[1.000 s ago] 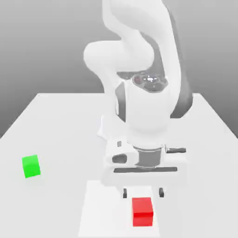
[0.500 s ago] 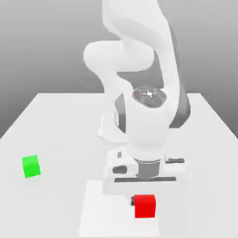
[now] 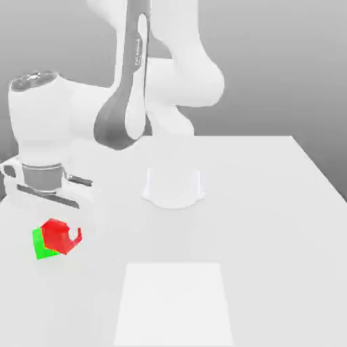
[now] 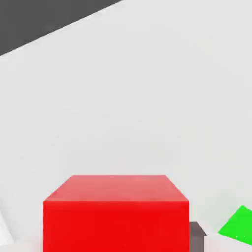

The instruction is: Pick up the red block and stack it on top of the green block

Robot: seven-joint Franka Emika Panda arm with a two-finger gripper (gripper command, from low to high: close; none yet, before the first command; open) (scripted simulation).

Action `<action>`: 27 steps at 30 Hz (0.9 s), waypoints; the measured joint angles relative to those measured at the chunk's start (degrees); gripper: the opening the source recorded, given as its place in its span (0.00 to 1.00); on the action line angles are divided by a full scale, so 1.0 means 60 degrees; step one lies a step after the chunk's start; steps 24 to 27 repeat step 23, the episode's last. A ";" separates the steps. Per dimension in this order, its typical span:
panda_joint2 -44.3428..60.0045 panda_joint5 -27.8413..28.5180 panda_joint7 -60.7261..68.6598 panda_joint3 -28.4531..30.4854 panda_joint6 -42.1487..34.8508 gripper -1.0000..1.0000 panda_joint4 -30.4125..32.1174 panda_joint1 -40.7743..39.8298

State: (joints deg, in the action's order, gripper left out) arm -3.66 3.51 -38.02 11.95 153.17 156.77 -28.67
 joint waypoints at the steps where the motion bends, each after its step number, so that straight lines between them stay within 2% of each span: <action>1: -0.0139 0.0033 0.0145 0.0186 -0.0029 0.00 0.0105 -0.0258; 5: -0.0176 -0.0053 0.0699 0.0845 0.0240 0.00 0.0399 -0.0850; 8: 0.0762 -0.0769 0.1254 0.0872 0.1124 0.00 0.0388 -0.0781; 10: 0.1463 -0.1426 0.1721 0.0561 0.1762 0.00 0.0356 -0.0933; 11: 0.1645 -0.1581 0.1832 0.0433 0.1929 1.00 0.0347 -0.1033; 17: 0.1737 -0.1679 0.1906 0.0377 0.2017 1.00 0.0343 -0.1073; 23: 0.0047 -0.0280 0.0913 0.0515 0.0475 1.00 0.0422 -0.1289; 27: 0.0047 -0.0280 0.0913 0.0515 0.0475 1.00 0.0422 -0.1289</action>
